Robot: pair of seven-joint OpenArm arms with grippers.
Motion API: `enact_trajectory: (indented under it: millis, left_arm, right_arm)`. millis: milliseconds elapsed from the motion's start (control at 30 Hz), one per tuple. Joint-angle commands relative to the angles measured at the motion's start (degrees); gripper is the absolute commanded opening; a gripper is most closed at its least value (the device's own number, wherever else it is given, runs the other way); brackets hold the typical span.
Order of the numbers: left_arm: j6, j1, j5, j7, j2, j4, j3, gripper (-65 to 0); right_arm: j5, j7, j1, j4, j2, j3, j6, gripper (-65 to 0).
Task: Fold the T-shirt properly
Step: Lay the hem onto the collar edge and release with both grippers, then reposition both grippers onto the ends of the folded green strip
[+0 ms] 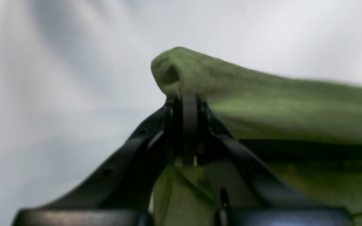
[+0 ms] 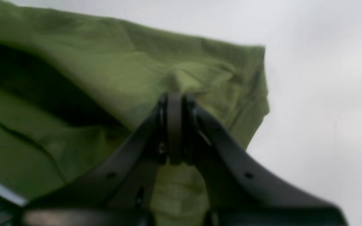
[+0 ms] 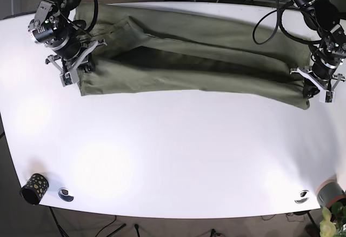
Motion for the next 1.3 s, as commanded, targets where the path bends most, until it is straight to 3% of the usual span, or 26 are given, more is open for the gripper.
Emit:
enact_trajectory:
  millis: [0,533,1133,1200,1267]
  left_arm:
    - [0.12,0.6,-0.97,-1.49,-0.93,2.42,-0.31,-65.0]
    - [0.12,10.45,-0.88,-1.49,-0.93,3.65,-0.31,-65.0]
    - [0.12,12.29,-0.88,-1.49,-3.21,3.65,-2.95,-65.0]
    - [0.12,12.29,-0.88,-1.49,-3.21,3.47,-2.95,-63.7]
    - [0.12,12.29,-0.79,-1.4,-3.21,3.38,-3.04,-57.5]
  right_arm:
    - [2.26,0.96,-0.82,1.22,0.71,1.87,0.05,-65.0]
    - [15.27,0.96,-12.6,1.22,0.71,4.6,-0.39,-65.0]
    - [15.45,0.96,-16.12,0.86,0.79,8.73,-0.39,-64.7]
    - [15.45,0.96,-16.65,0.86,0.79,8.73,-0.48,-62.5]
    - [15.45,0.96,-16.82,0.86,0.79,8.82,-0.48,-54.4]
